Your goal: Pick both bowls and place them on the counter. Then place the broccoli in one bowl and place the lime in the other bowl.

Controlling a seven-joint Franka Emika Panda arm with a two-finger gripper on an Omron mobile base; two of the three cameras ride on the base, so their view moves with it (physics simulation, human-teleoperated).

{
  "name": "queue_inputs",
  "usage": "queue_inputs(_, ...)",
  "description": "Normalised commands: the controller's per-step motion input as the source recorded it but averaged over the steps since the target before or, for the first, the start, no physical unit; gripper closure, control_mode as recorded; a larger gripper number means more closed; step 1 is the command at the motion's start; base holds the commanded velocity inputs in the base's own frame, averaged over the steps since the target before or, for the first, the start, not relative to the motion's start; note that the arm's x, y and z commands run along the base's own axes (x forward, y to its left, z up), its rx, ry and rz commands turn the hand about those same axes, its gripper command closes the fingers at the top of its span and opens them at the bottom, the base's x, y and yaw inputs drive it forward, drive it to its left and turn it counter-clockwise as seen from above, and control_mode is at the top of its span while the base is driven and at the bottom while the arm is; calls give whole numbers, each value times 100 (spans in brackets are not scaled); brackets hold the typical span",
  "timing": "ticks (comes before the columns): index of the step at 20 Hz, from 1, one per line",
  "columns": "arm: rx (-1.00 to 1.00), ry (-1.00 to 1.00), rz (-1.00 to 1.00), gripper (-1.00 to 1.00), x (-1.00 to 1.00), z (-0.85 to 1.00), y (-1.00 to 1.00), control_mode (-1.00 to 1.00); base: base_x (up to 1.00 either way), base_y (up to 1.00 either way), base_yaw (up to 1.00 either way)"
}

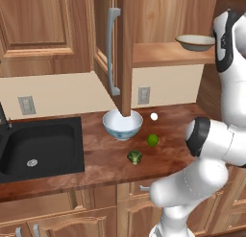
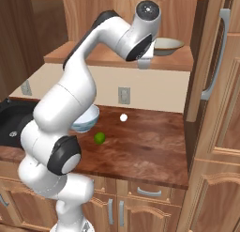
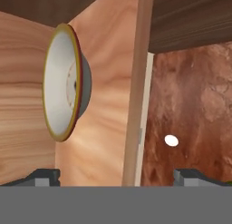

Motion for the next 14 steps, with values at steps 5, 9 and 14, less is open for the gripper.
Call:
queue_inputs(5, 0, -1, 1, -100, 13, -12, 0, -100, 0, 0, 0)
queue_inputs(9, 0, -4, 0, -100, 10, -22, 0, -100, 0, 0, 0)
queue_inputs(14, 0, -8, 0, -100, 21, -20, 0, -100, 0, 0, 0)
